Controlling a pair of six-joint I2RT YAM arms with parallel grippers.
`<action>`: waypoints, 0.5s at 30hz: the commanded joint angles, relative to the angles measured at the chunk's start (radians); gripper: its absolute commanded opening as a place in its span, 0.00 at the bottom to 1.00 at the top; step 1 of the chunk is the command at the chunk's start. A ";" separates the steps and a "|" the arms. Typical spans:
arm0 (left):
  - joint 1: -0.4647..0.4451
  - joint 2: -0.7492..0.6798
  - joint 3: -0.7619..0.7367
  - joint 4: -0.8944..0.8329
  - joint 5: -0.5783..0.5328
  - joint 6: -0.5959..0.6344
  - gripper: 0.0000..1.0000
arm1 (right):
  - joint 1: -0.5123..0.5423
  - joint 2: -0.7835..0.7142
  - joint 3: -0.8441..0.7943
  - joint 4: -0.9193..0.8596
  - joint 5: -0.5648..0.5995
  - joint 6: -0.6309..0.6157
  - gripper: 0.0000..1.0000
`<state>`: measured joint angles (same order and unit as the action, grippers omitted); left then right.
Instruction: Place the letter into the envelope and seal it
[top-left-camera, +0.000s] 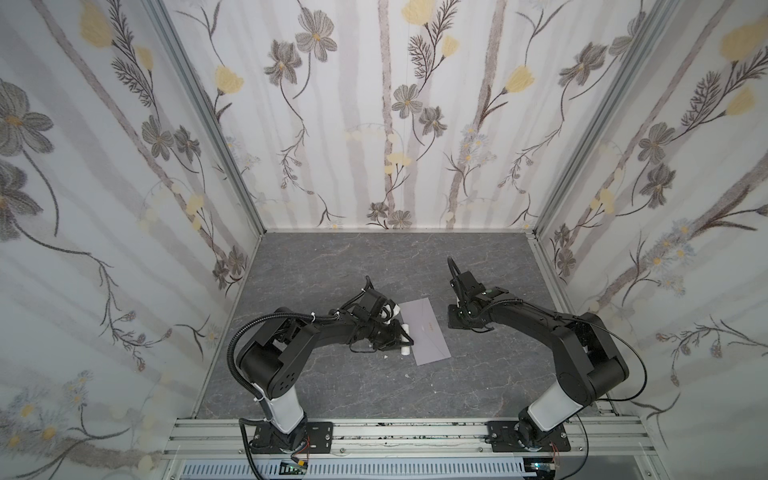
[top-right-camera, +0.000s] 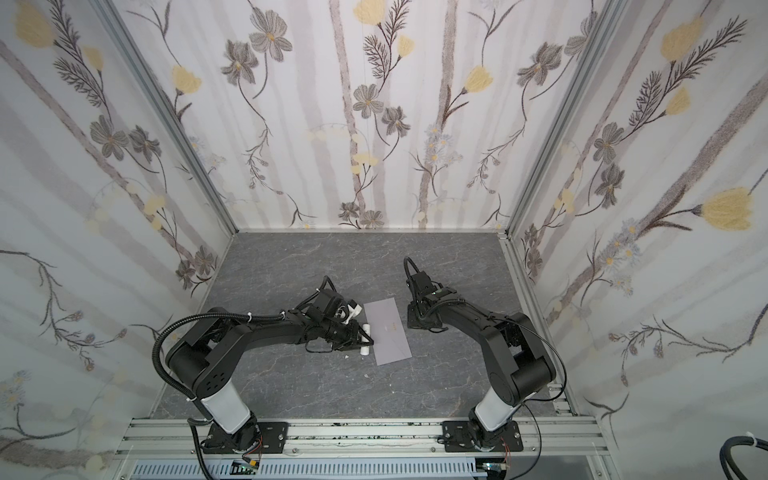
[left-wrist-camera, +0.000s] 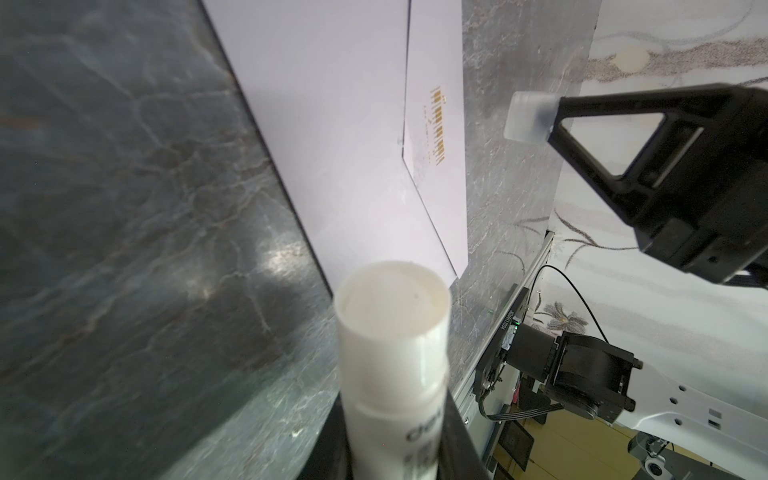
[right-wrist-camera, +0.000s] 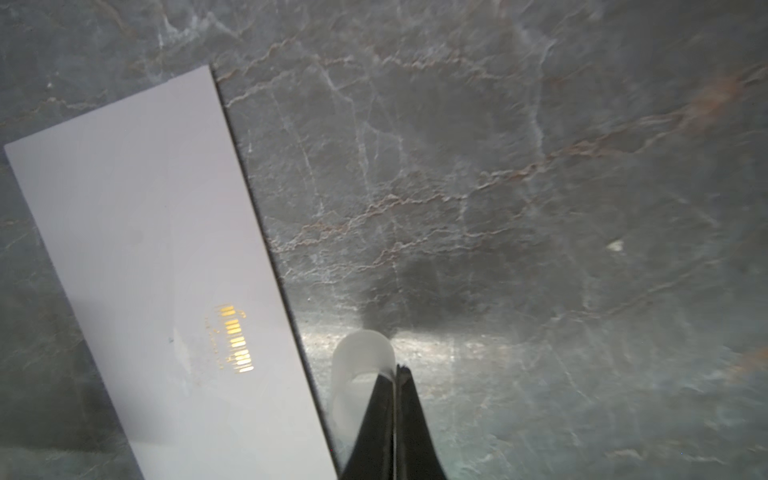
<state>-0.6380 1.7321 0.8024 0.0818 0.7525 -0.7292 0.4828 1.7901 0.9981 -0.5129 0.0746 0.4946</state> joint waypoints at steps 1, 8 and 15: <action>0.003 -0.021 0.004 0.020 -0.027 0.014 0.00 | 0.000 0.009 0.068 -0.126 0.237 -0.029 0.00; 0.005 -0.071 -0.036 0.019 -0.068 0.003 0.00 | 0.014 0.099 0.175 -0.299 0.574 -0.014 0.00; 0.019 -0.139 -0.083 0.016 -0.083 0.004 0.00 | 0.060 0.239 0.263 -0.396 0.743 0.052 0.00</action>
<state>-0.6235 1.6123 0.7292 0.0803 0.6804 -0.7303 0.5304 1.9953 1.2327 -0.8505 0.6865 0.5007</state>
